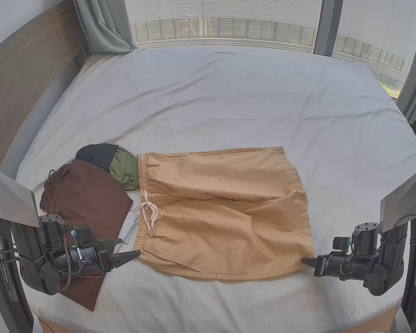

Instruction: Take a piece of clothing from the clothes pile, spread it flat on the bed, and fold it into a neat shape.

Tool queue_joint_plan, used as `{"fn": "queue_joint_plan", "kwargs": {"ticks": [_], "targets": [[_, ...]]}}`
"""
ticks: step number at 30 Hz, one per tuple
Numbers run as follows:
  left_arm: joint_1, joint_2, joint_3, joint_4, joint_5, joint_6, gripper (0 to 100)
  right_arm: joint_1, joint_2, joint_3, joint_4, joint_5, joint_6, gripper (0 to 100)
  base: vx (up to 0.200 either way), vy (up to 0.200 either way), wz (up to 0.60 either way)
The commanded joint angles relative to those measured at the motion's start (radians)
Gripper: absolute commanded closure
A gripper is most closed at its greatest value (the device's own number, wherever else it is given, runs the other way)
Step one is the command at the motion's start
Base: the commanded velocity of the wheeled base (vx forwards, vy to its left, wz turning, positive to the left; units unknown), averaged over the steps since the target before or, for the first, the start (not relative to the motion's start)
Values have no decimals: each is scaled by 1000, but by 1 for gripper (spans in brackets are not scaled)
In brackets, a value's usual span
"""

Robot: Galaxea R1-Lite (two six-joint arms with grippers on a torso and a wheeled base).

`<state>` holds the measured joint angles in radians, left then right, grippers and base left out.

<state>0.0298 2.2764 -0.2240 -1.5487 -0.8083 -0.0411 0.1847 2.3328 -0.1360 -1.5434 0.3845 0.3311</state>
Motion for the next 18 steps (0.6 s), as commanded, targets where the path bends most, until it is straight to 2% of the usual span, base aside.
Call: {"fn": "queue_joint_plan", "kwargs": {"ticks": [1, 5, 9, 18], "targets": [[-4, 58, -14, 1, 3, -6, 0, -2, 3, -5, -1, 1, -17, 100, 0, 0, 0], [-13, 81, -51, 1, 8, -46, 0, -5, 2, -8, 0, 1, -21, 100, 0, 0, 0], [-33, 92, -57, 1, 37, -146, 0, -4, 3, -8, 0, 1, -21, 100, 0, 0, 0], [-41, 118, -61, 1, 69, -194, 0, -4, 2, -11, -1, 2, -21, 100, 0, 0, 0]]}}
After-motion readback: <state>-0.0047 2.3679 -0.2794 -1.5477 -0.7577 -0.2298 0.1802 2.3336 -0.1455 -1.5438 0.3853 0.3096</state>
